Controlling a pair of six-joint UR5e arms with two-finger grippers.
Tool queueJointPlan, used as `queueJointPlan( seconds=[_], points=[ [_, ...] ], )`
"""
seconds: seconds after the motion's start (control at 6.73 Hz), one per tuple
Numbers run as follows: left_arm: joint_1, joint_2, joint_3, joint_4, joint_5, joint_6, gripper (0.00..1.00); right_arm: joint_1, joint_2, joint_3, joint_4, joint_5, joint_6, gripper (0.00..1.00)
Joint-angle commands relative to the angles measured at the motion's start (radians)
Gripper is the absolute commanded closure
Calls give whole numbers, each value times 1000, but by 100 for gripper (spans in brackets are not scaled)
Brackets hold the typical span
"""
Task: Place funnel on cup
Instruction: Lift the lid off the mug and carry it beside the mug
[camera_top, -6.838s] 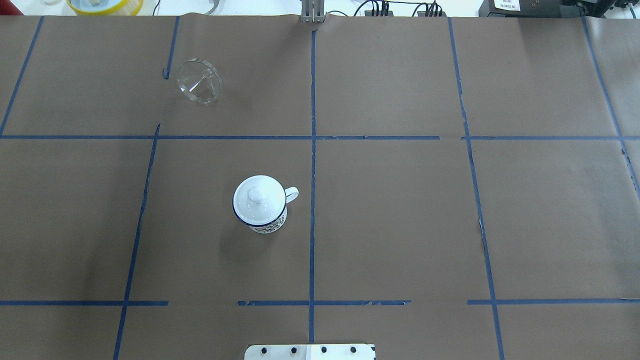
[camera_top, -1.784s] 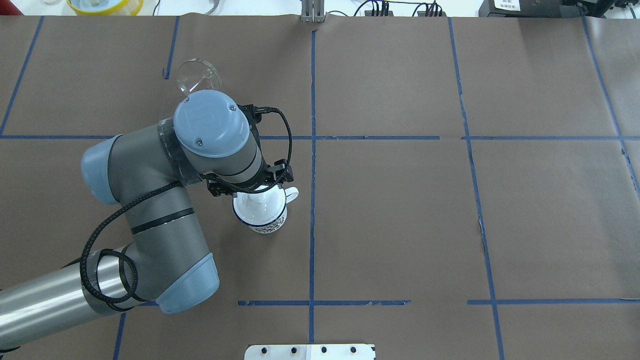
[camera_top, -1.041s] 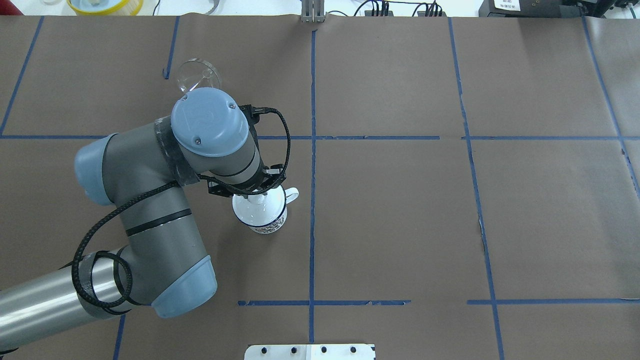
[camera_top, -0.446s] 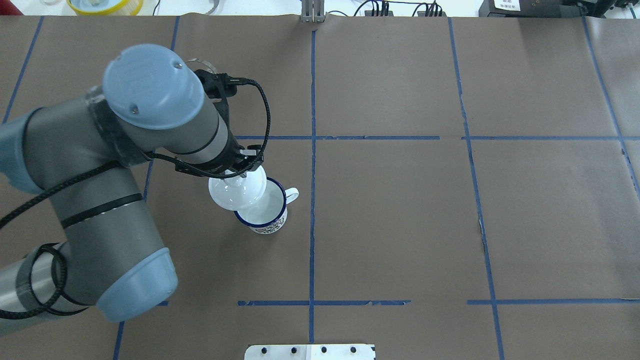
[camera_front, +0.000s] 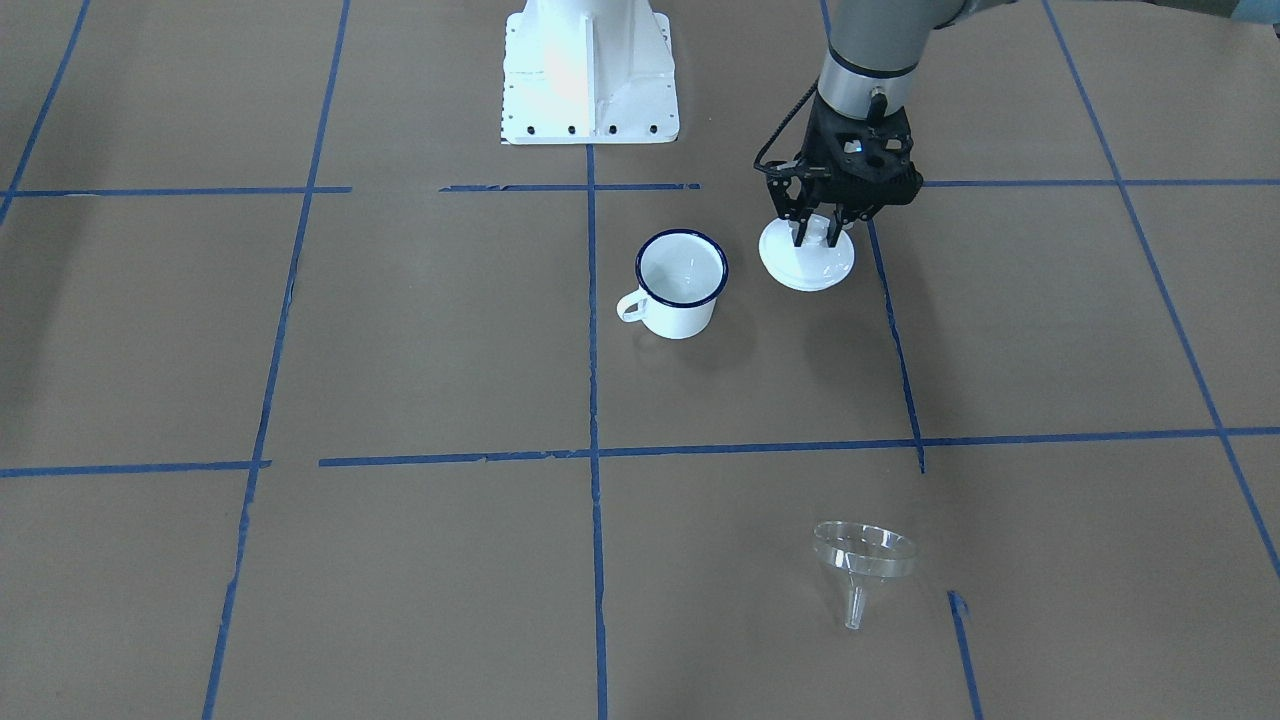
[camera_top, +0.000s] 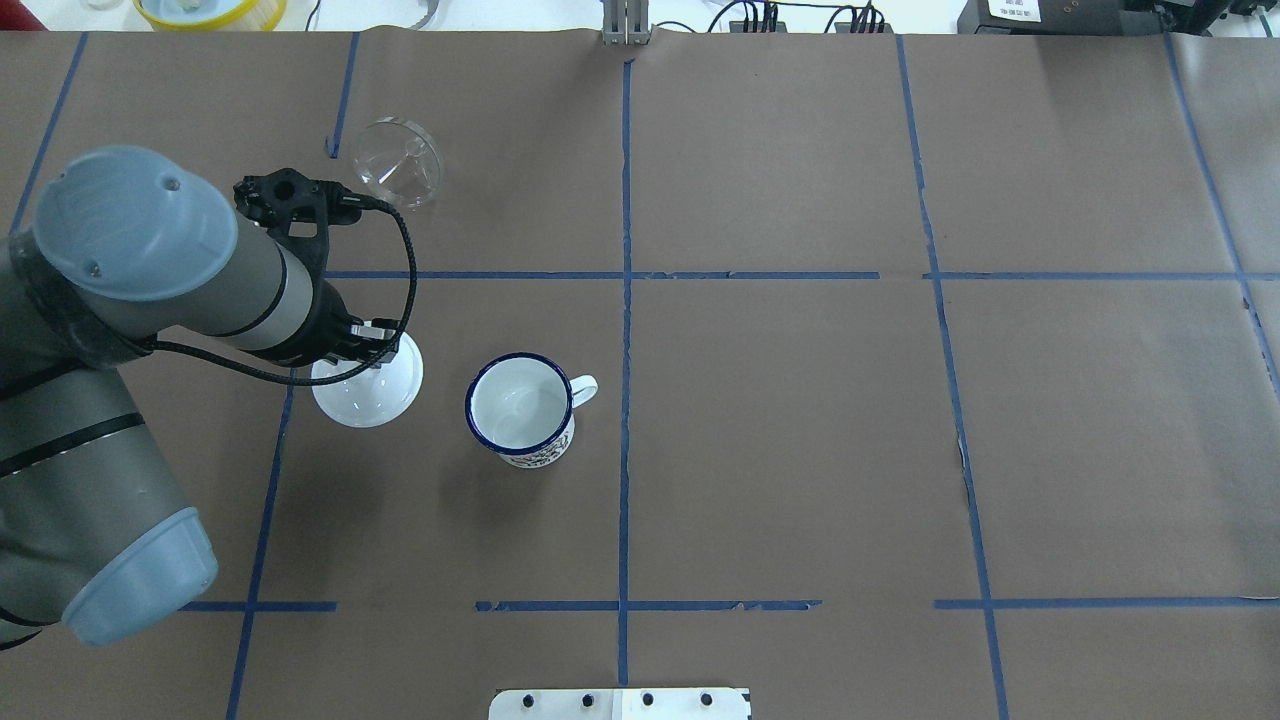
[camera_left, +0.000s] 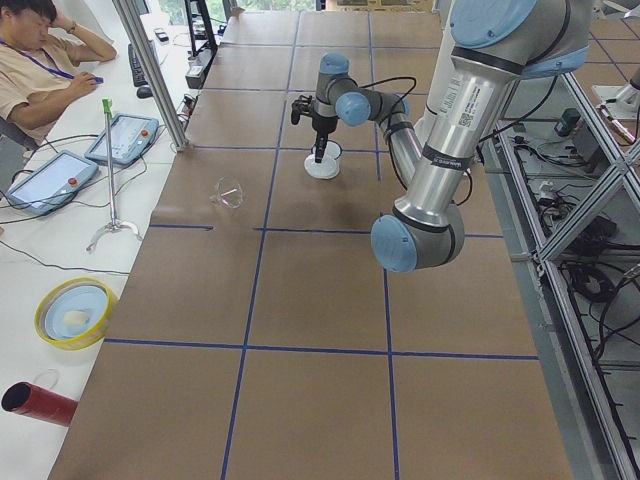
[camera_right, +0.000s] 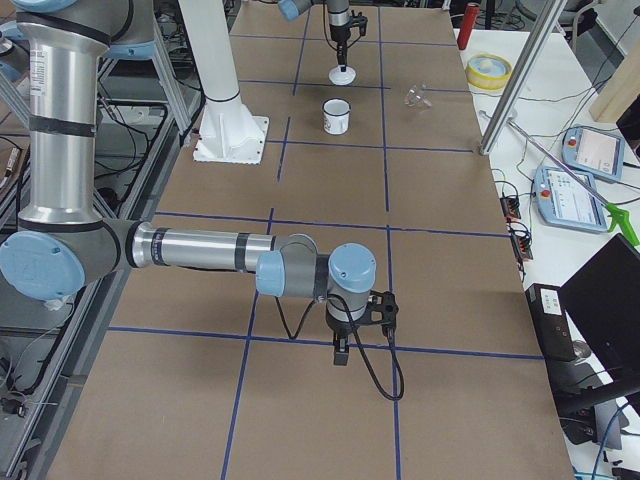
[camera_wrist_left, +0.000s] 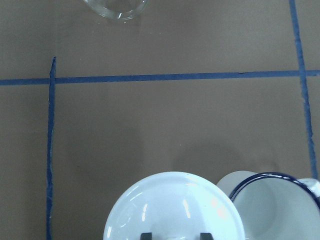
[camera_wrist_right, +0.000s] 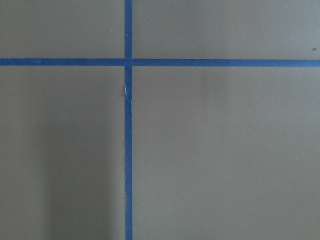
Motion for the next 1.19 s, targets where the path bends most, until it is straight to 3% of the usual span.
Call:
queueJointPlan(
  seconds=[0.0,0.15,1.04],
  points=[
    [9,43,176,-202,-2,9,100,0,0,0,0,0,0,0],
    [11,43,222,-246,-2,9,100,0,0,0,0,0,0,0],
    [18,40,243,-248,-4,9,100,0,0,0,0,0,0,0]
  ],
)
